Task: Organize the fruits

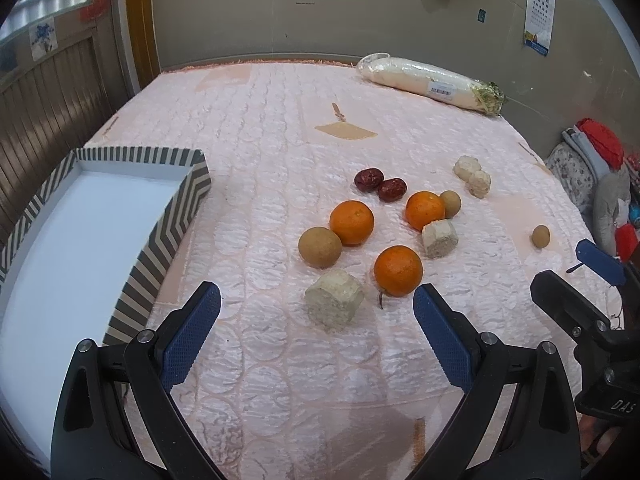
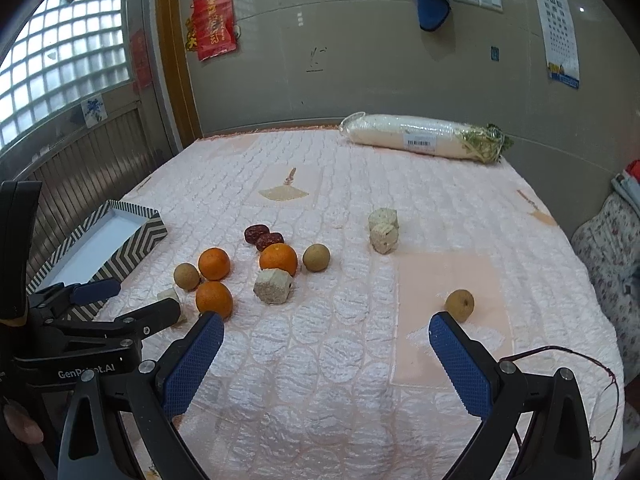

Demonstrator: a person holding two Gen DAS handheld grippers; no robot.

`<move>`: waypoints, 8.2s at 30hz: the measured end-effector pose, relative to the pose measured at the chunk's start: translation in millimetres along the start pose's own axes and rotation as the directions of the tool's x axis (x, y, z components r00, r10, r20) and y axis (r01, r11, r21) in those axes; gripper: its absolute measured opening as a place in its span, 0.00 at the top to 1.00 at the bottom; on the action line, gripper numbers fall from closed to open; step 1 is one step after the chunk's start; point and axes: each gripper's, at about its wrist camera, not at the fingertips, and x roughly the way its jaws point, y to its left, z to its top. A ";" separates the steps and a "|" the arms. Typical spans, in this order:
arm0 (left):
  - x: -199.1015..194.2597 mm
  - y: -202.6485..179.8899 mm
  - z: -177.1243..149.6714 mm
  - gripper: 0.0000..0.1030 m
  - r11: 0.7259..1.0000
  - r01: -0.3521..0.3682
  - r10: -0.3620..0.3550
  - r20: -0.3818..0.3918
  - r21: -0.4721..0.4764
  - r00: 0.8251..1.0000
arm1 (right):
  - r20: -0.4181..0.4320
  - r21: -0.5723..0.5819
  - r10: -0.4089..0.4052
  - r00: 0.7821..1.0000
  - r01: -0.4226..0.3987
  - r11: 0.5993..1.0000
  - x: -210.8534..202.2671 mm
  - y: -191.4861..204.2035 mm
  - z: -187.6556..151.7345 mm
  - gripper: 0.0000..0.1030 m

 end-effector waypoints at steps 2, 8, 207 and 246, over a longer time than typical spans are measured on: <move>-1.1 -0.3 0.0 0.05 1.000 -0.001 0.001 0.003 0.000 1.000 | -0.002 -0.001 0.003 1.000 -0.003 1.000 -0.2 0.2 0.0 0.00; -2.8 -0.5 -0.6 0.05 1.000 -0.007 0.007 0.004 -0.002 1.000 | -0.003 -0.007 0.002 1.000 -0.002 1.000 -0.5 2.5 -1.0 0.00; -7.4 35.8 19.8 0.38 0.995 0.091 -0.095 -0.082 -0.049 0.992 | -0.156 -0.003 0.194 0.969 -0.197 0.980 41.9 38.0 15.7 0.62; 53.1 15.0 26.6 0.38 0.995 0.090 -0.085 -0.118 0.041 0.989 | -0.192 -0.019 0.156 0.969 -0.163 0.986 99.3 29.2 24.4 0.63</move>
